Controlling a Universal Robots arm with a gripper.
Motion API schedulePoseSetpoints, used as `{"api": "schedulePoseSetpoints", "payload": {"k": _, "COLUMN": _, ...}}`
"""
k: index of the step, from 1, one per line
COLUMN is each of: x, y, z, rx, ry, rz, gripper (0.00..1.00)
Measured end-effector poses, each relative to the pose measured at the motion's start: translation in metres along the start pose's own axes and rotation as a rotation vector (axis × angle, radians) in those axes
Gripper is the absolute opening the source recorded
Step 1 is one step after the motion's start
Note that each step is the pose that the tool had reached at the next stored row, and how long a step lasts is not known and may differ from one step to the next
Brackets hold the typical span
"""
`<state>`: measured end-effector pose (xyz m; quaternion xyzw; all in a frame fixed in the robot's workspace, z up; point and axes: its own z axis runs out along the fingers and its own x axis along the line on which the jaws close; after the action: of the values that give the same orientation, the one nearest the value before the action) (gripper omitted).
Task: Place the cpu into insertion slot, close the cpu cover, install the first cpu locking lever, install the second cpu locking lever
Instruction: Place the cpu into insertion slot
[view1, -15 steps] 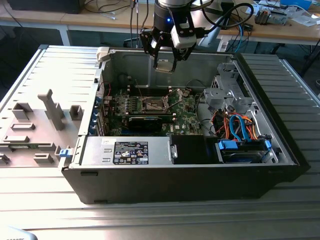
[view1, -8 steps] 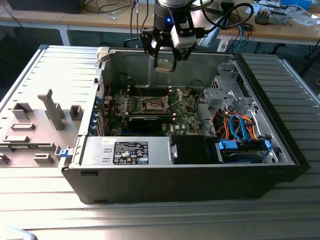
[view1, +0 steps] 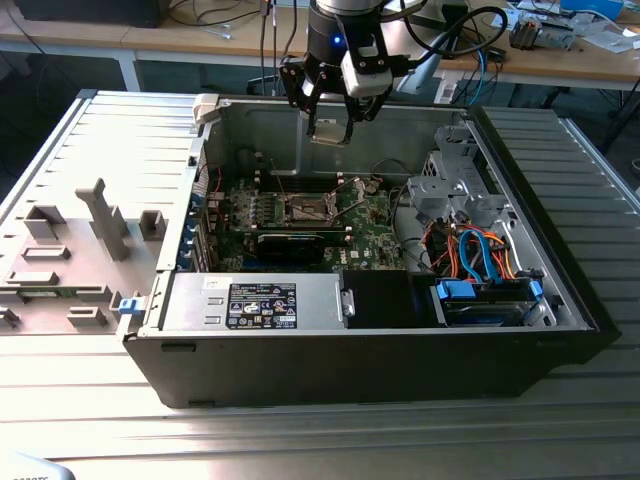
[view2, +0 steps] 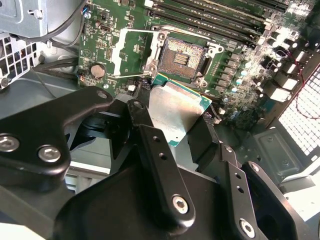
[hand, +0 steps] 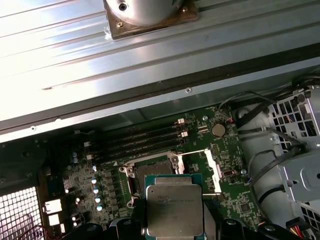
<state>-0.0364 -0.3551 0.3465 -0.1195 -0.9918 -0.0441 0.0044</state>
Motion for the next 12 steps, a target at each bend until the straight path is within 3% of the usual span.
{"api": "schedulePoseSetpoints", "payload": {"k": 12, "x": 0.0, "y": 0.0, "z": 0.0, "rx": -0.0002, "ry": -0.0009, "rz": 0.011, "gripper": 0.54}}
